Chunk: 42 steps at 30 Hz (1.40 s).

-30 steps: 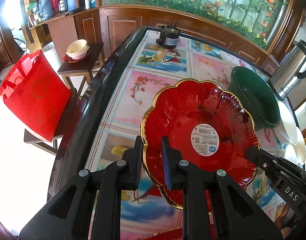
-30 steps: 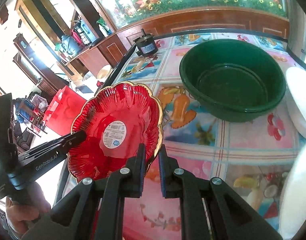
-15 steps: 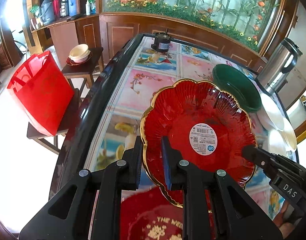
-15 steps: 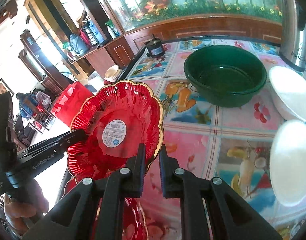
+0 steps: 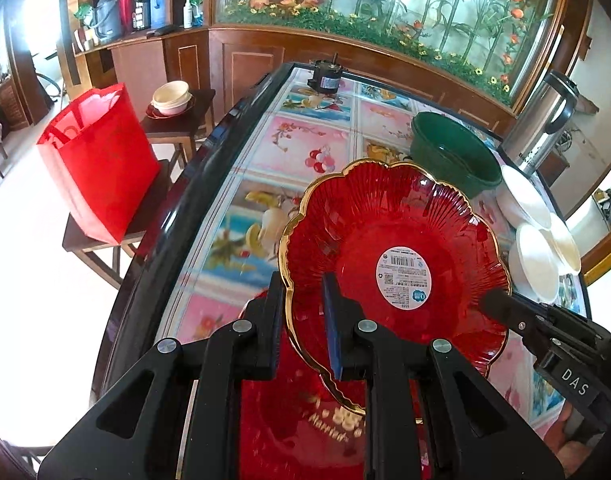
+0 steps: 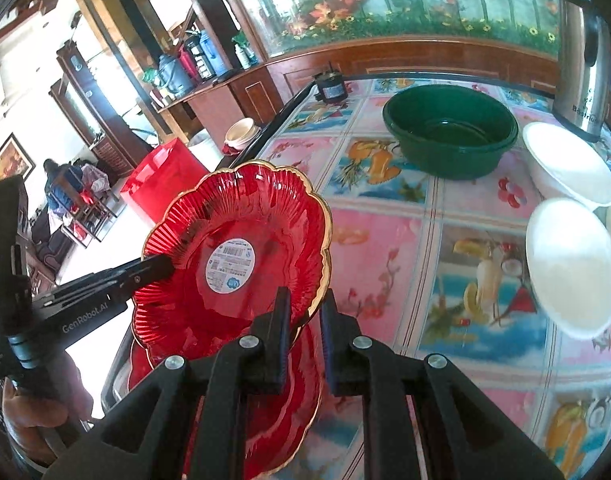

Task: Organize plates and bowls
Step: 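Carry the smaller red plate with the left gripper over the large red plate, then lower the smaller plate onto the large red plate and open the left gripper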

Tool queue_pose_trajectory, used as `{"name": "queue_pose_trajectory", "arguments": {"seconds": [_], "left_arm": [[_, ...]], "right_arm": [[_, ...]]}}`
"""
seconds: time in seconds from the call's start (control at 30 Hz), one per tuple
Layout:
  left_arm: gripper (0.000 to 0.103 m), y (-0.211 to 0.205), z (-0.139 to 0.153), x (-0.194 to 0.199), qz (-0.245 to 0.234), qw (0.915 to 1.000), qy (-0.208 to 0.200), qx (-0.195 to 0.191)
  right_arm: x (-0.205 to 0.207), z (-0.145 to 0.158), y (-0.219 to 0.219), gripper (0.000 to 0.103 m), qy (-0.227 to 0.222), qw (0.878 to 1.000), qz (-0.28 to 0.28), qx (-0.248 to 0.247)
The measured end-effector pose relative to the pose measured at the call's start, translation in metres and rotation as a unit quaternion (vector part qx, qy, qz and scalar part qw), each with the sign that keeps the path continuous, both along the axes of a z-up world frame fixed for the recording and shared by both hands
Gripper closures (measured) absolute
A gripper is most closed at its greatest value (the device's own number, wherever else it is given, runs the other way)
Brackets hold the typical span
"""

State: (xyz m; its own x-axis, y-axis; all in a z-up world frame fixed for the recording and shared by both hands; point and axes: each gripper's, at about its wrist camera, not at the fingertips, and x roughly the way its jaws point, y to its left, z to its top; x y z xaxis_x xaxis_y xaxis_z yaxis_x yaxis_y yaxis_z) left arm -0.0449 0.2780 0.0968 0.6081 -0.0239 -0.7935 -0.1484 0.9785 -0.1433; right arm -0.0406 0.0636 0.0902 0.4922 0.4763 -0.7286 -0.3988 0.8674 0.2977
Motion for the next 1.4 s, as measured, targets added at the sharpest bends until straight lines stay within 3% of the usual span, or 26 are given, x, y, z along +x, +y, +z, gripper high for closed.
{"name": "queue_pose_trajectory", "arguments": {"seconds": [0.7,1.4], "left_arm": [[0.085,-0.002,-0.029,-0.063,0.01,0.9997,0.021,-0.001],[0.084,0.005,-0.06,-0.065,0.019,0.9987,0.047,0.011]], "right_arm": [[-0.055,-0.016,0.0,0.088,0.005,1.0,0.027,-0.007],[-0.06,-0.041,0.021,0.08,0.024,0.997,0.056,-0.054]]}}
